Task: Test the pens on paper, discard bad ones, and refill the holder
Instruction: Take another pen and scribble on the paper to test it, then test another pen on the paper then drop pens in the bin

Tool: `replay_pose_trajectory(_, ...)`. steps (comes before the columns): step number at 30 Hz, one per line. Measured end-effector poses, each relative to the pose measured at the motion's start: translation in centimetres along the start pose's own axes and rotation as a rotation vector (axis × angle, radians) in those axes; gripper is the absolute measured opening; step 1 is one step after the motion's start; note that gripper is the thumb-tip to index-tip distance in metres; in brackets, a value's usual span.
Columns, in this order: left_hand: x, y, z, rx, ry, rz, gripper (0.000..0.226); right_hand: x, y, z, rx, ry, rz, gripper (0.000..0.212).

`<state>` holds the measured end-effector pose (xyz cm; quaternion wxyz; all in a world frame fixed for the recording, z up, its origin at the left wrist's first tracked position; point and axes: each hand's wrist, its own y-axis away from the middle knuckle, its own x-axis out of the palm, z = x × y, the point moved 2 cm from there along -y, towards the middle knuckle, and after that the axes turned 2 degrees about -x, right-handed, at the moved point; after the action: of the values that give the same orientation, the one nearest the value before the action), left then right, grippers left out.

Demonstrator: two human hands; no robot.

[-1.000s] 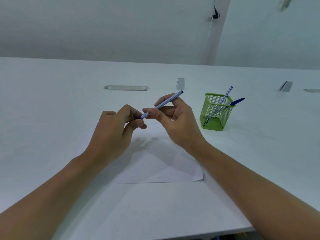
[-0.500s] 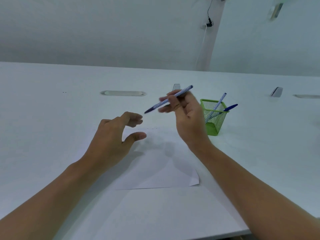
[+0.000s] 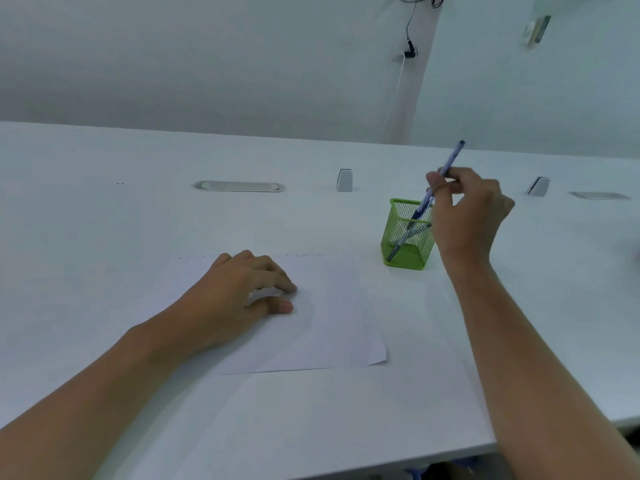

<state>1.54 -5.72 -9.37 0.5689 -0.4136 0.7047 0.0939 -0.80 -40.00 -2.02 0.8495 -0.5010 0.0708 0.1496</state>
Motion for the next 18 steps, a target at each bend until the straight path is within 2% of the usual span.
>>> replay_pose_trajectory(6,0.0,0.0,-0.2,-0.012,-0.014,0.008,0.043,0.8,0.7,0.1,0.063,-0.028,0.139,0.024)
replay_pose_trajectory(10,0.1,0.1,-0.1,-0.014,-0.015,0.008,0.052,0.2,0.6,0.7,0.149,-0.104,0.161,0.022)
replay_pose_trajectory(14,0.1,0.0,0.0,-0.036,-0.03,0.015,0.052,-0.3,0.3,0.8,0.213,0.011,0.128,0.043)
replay_pose_trajectory(18,0.2,0.1,0.2,-0.032,-0.008,0.012,0.069,-0.7,0.2,0.5,0.261,0.181,0.111,0.057)
